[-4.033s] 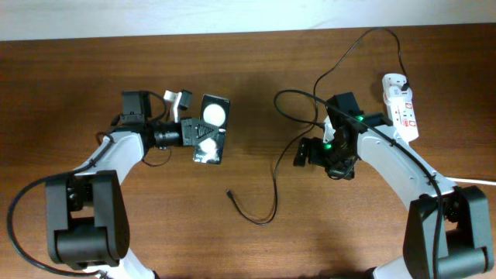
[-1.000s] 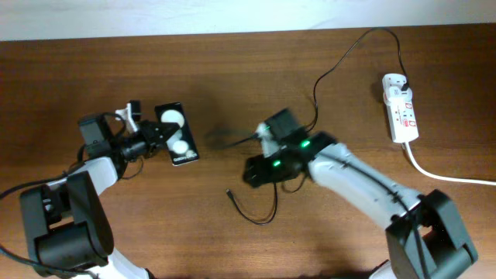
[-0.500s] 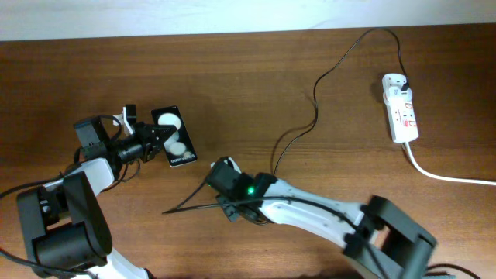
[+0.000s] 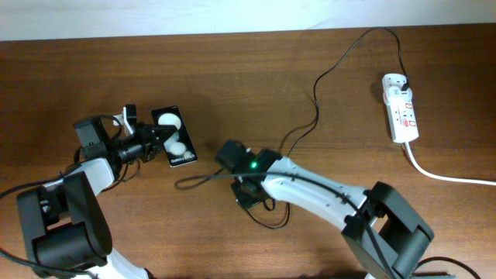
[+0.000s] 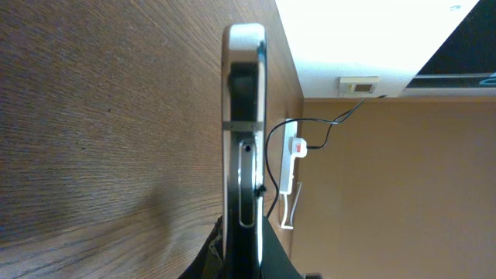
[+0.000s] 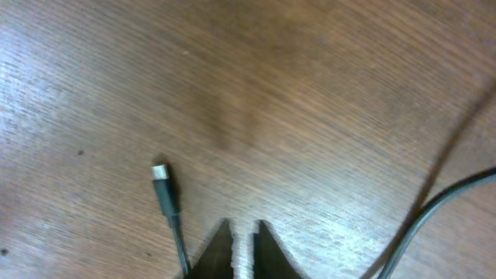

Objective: Plug charger to phone and switch on socket
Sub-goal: 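Lower the right gripper onto the USB-C cable plug and close it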

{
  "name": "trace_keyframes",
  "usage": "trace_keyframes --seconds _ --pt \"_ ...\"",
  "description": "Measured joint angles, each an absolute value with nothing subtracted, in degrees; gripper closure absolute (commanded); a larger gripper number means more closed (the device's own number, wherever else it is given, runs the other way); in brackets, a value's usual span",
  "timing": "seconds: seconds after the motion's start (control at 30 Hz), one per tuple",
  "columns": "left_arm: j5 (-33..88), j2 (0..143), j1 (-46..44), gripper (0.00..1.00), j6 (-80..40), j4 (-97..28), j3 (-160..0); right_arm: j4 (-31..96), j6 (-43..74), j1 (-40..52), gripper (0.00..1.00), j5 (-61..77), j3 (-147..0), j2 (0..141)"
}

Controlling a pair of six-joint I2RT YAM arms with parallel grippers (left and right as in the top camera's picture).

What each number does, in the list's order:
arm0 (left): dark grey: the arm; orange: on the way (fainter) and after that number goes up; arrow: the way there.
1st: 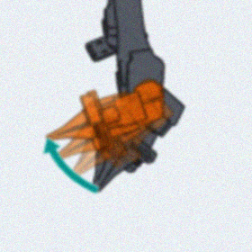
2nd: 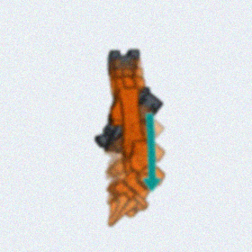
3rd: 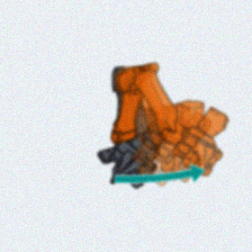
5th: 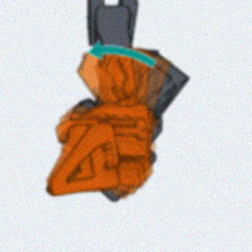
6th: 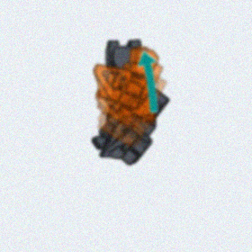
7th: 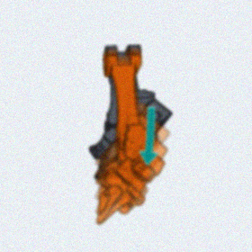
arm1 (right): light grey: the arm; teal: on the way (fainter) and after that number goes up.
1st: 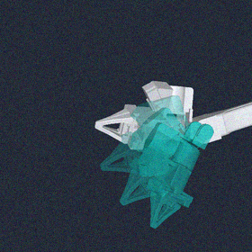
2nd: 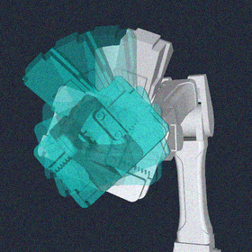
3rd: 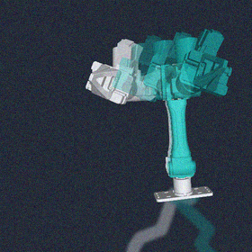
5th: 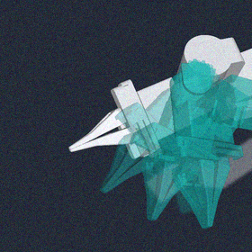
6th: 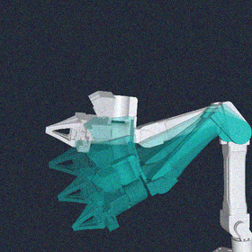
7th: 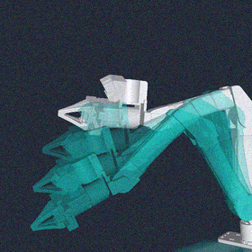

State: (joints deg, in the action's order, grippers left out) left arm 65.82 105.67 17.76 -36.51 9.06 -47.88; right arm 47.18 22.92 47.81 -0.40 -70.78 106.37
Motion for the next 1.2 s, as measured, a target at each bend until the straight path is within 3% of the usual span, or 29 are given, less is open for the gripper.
trace_keyframes --seconds 0.17,0.33,0.47,0.53,0.8,0.97,1.2 --pt "65.82 105.67 17.76 1.0 -36.51 9.06 -47.88 48.01 22.92 48.14 0.56 4.21 -70.78 106.37" --pt "65.82 105.67 17.76 1.0 -36.51 9.06 -47.88 50.39 19.11 50.39 0.5 5.72 -70.83 106.69" --pt "65.82 105.67 17.76 1.0 -36.51 9.06 -47.88 50.04 17.5 51.79 0.52 5.96 -70.89 111.26" --pt "65.84 105.67 17.76 1.0 -36.53 9.06 -47.88 49.98 17.28 51.96 0.58 6.13 -71.24 112.05" --pt "65.84 105.67 17.76 1.0 -36.51 9.06 -47.88 49.5 16.93 51.53 0.6 6.15 -71.37 112.16" --pt "65.82 105.67 17.76 1.0 -36.53 9.06 -47.88 48.12 16.75 51.53 0.7 6.13 -71.42 112.18" --pt "65.84 105.67 17.76 1.0 -36.51 9.06 -47.88 47.07 16.71 51.53 0.7 6.15 -71.46 112.25"
